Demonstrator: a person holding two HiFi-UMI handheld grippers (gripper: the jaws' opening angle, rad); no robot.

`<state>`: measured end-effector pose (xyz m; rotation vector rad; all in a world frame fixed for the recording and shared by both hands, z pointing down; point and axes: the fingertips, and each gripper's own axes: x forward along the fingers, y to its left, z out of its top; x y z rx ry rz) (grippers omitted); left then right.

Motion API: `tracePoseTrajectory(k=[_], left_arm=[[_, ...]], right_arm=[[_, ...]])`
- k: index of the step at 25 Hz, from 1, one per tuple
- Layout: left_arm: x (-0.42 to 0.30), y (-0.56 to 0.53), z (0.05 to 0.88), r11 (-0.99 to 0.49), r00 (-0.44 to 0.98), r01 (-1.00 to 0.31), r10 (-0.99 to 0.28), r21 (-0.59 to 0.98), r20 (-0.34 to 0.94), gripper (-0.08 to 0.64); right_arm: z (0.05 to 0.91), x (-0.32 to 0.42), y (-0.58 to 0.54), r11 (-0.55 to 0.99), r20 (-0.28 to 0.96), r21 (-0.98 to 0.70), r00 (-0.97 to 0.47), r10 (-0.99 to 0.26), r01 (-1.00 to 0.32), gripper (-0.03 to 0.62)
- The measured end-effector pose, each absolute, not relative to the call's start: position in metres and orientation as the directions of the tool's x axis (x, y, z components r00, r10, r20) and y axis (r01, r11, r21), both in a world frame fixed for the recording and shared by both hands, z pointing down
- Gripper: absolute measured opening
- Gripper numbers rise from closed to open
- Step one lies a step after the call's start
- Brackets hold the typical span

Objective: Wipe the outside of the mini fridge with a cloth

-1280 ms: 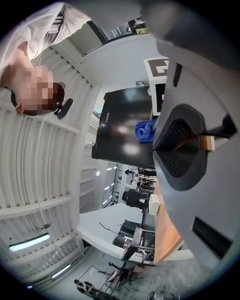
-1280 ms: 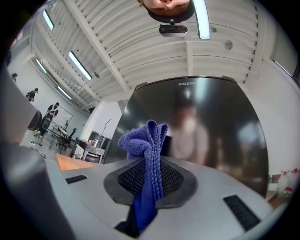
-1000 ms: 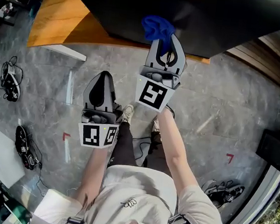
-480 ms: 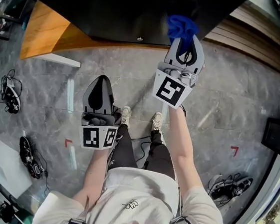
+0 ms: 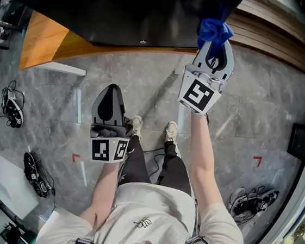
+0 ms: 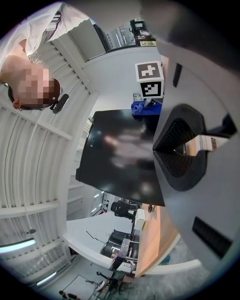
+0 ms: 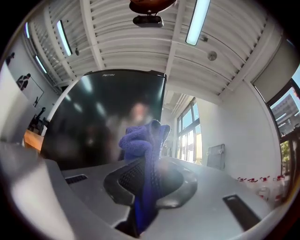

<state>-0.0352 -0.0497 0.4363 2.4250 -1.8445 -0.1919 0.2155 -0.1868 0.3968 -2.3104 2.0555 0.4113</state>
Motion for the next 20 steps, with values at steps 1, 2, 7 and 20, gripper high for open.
tracePoseTrajectory(k=[1, 2, 7, 20], left_arm=[[-0.035, -0.051, 0.436, -0.268, 0.264, -0.952, -0.963, 0.146, -0.048, 0.005], [-0.034, -0.052, 0.435, -0.269, 0.264, -0.952, -0.963, 0.145, -0.049, 0.005], [-0.033, -0.054, 0.435, -0.294, 0.290, -0.947, -0.956, 0.128, -0.047, 0.005], [-0.060, -0.056, 0.437, -0.264, 0.261, -0.956, -0.964, 0.125, -0.047, 0.005]], right_arm=[[0.398, 0.219, -0.187, -0.137, -0.203, 0.163, 0.102, -0.974, -0.977, 0.063], [0.399, 0.222, -0.187, -0.142, -0.199, 0.165, 0.108, -0.974, -0.976, 0.063], [0.401, 0.234, -0.189, -0.167, -0.189, 0.163, 0.135, -0.973, -0.972, 0.063], [0.393, 0.202, -0.150, -0.145, -0.234, 0.110, 0.116, -0.965, -0.983, 0.063]])
